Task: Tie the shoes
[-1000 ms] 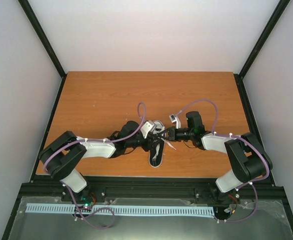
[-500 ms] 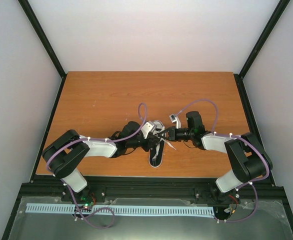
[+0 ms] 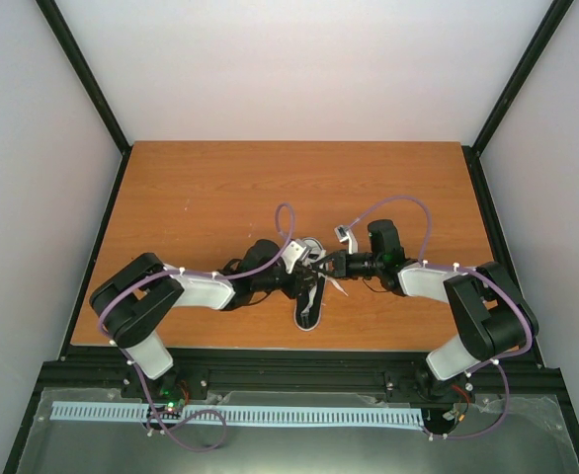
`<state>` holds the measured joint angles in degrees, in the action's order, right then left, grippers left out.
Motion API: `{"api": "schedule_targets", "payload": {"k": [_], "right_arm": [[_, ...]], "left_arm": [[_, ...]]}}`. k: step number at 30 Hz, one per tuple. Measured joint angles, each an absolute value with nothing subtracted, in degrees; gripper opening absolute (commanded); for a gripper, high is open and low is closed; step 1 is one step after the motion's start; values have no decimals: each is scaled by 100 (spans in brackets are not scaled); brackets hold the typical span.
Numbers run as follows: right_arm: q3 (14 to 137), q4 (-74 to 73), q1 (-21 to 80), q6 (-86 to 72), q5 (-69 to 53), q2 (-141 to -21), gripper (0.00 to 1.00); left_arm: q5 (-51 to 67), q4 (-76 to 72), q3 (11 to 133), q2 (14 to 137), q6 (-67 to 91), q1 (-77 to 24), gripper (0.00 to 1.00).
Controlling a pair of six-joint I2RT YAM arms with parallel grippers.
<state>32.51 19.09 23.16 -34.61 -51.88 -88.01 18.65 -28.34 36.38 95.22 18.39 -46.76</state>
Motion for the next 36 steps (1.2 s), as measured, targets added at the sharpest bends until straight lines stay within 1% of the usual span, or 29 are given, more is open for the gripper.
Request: {"api": "schedule_targets", "payload": {"k": [3, 5, 7, 8, 10, 12, 14, 16, 19, 23, 27, 31, 33, 36], "right_arm": [[3251, 1909, 2316, -3461, -5188, -8801, 3], [3251, 1909, 2316, -3461, -5183, -8801, 3], [3251, 1909, 2309, -3461, -5177, -8801, 3], [3251, 1909, 2305, -3461, -5175, -8801, 3], [3251, 1909, 2300, -3457, -5157, -8801, 5], [3251, 1894, 2290, -3437, -5135, -8801, 21], [3258, 1822, 2285, -3378, -5089, -8799, 40], [3267, 1708, 2261, -3310, -5002, -8766, 56], [3260, 1498, 2171, -3164, -4895, -8617, 70], [3201, 1164, 1992, -2963, -4818, -8248, 80], [3085, 720, 1870, -2668, -4515, -7769, 82], [2919, 163, 1918, -2224, -3813, -7170, 80], [2783, 3, 2058, -2058, -3420, -6873, 78], [2672, -49, 2366, -1931, -3000, -6764, 72]], "left_arm": [[1863, -2873, 3682, 9590, 1841, -4676, 21], [1865, -2886, 3717, 9636, 1844, -4678, 14], [1870, -2923, 3726, 9666, 1863, -4681, 5], [1870, -2943, 3726, 9668, 1874, -4685, 1], [1846, -2980, 3726, 9671, 1914, -4700, 1], [1806, -2989, 3726, 9668, 1951, -4703, 1], [1712, -2958, 3715, 9612, 1968, -4705, 1], [1623, -2862, 3706, 9487, 1990, -4705, 1], [1503, -2613, 3688, 9157, 2047, -4718, 1], [1358, -2244, 3680, 8615, 2123, -4716, 1], [1352, -1566, 3747, 8167, 2178, -4670, 1], [1584, -644, 4066, 8020, 2191, -4528, 1], [1723, -180, 4313, 8023, 2178, -4431, 1], [1870, 416, 4668, 8023, 2086, -4344, 1]]}}
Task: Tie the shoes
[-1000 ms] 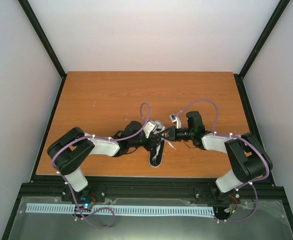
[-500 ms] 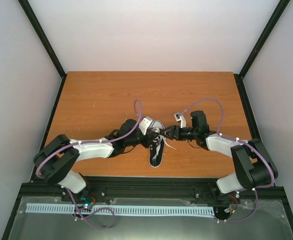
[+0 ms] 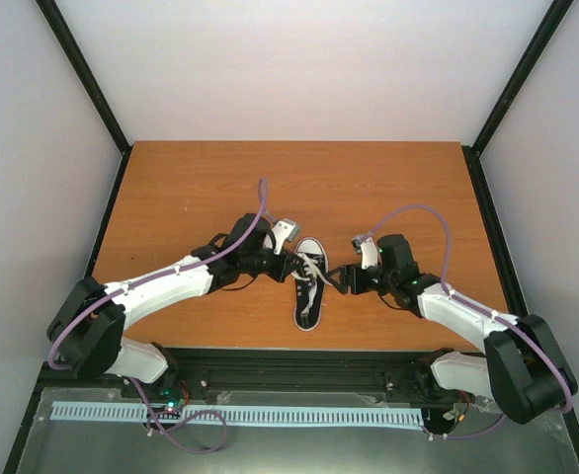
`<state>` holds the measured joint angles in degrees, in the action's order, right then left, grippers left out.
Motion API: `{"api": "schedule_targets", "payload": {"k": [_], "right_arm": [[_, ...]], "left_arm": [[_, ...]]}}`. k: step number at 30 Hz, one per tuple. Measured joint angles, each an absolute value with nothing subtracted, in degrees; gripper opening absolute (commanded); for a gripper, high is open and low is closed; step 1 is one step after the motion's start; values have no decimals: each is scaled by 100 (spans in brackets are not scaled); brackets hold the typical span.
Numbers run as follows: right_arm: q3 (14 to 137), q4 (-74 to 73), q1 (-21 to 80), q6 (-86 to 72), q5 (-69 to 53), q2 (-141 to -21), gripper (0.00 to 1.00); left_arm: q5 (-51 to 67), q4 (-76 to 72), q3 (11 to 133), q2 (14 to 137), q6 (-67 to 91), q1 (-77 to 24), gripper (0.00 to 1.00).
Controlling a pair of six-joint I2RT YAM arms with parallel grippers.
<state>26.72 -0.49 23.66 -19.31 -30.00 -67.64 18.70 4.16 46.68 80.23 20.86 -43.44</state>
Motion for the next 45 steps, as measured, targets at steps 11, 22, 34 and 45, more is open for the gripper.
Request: {"api": "schedule_targets", "payload": {"k": [11, 22, 34, 45], "right_arm": [[2757, -150, 3033, -1629, -2027, -7826, 61], [2790, 86, 3162, -1323, -1894, -7870, 50], [3205, 445, 3168, -991, -2150, -8396, 38], [3308, 709, 3179, -926, -2338, -8632, 3]], "left_arm": [[2178, 1855, 5415, 8167, 1658, -4300, 1], [2429, 2018, 5570, 8162, 1660, -4281, 1], [2473, 2069, 5583, 8162, 1660, -4274, 1], [2467, 2047, 5590, 8162, 1667, -4230, 1]]}}
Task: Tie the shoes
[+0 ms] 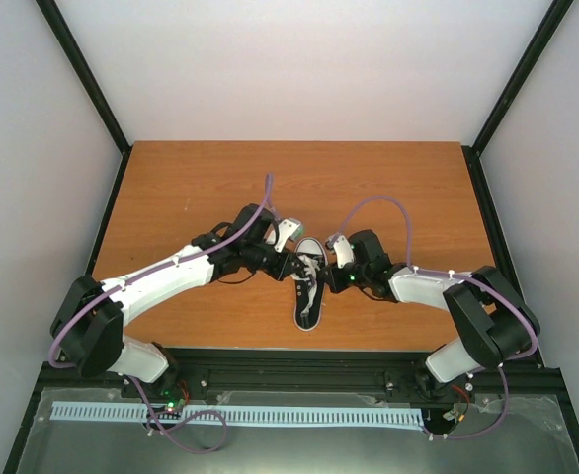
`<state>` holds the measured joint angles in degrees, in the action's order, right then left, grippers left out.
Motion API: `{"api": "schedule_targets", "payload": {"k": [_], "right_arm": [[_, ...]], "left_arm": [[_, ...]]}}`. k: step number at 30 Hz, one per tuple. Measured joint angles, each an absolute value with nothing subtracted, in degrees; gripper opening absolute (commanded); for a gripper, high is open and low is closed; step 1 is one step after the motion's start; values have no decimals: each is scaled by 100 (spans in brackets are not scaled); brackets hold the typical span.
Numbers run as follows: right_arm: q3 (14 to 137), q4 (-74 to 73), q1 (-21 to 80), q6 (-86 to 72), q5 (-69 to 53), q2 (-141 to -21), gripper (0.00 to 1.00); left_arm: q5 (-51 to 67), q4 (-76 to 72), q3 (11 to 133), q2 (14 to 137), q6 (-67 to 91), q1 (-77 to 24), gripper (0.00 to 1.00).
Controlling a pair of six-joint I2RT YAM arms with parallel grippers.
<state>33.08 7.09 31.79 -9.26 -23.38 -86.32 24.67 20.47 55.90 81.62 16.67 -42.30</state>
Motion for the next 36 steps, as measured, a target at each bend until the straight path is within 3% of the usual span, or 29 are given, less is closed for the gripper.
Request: {"api": "schedule_targets", "payload": {"k": [16, 25, 36], "right_arm": [[3041, 329, 3188, -1938, -849, -8128, 3], [3009, -742, 3111, -2794, 204, -7369, 3], [2078, -1444, 1420, -3868, 12, -6171, 3]], "left_arm": [[2908, 596, 5446, 8162, 2635, -4178, 1], [1994, 1730, 5151, 7443, 2410, -3815, 1], [958, 2171, 3249, 6707, 3004, -2961, 1]]}}
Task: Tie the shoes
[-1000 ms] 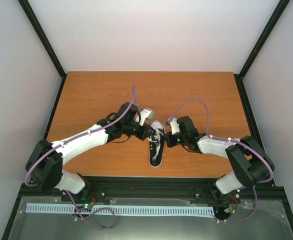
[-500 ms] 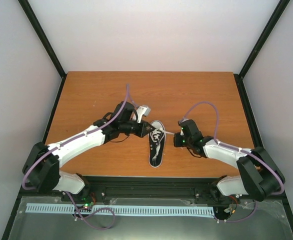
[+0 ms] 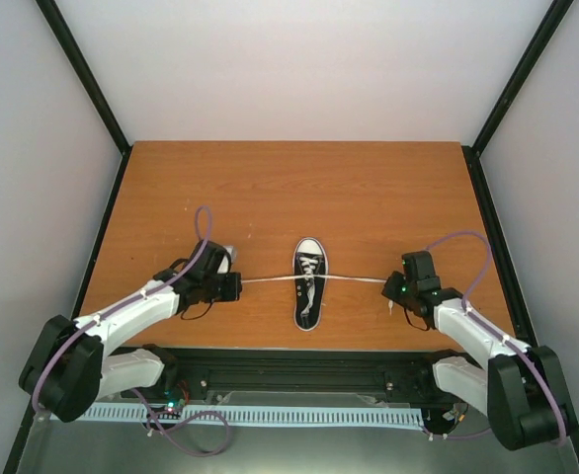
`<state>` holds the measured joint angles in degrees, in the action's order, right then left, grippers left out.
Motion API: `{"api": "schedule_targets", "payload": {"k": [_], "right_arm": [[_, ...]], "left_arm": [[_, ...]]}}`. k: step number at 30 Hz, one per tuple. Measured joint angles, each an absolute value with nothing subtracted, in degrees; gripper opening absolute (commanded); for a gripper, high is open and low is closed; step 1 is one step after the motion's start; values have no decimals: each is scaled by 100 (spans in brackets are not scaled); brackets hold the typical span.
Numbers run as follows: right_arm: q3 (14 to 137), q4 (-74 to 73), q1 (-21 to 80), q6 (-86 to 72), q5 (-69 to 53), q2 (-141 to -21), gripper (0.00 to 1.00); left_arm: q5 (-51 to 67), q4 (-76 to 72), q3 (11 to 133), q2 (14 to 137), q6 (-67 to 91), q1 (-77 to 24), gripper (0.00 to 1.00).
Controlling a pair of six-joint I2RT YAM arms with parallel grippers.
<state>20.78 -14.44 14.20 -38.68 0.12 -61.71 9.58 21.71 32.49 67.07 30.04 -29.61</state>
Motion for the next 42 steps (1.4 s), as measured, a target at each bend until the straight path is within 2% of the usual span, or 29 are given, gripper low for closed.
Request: {"api": "schedule_targets", "payload": {"k": [8, 14, 17, 19, 20, 22, 25, 30, 35, 42], "right_arm": [[1809, -1603, 797, -4259, -172, -5559, 3], [1712, -1636, 707, -4257, -285, -5422, 3], [1710, -1636, 703, -4198, -320, -5247, 3], [1710, -1632, 698, -4134, -331, -5118, 3], [1710, -1629, 692, -4121, -338, -5061, 3], [1710, -1619, 676, -4082, -349, -4976, 3], [1710, -1619, 676, -4029, -355, -4954, 3], [1710, -1579, 676, -3992, -412, -4954, 3], [1710, -1476, 676, -3992, -513, -4976, 3], [1710, -1367, 676, -3994, -578, -4993, 3]], "left_arm": [[668, 2021, 2779, 6593, 3548, -2821, 1], [727, 1863, 2770, 6672, 3520, -2801, 2], [950, 1719, 2759, 6742, 3395, -2797, 19], [1243, 1540, 2746, 6836, 3310, -2803, 43], [1356, 1479, 2744, 6888, 3245, -2821, 51], [1551, 1374, 2746, 6973, 3144, -2921, 61], [1647, 1369, 2753, 6956, 2915, -3061, 68], [1658, 1358, 2904, 6842, 2473, -3240, 68], [1728, 928, 3044, 7011, 1992, -3671, 57], [1831, -119, 3052, 7778, 1179, -3828, 51]]}}
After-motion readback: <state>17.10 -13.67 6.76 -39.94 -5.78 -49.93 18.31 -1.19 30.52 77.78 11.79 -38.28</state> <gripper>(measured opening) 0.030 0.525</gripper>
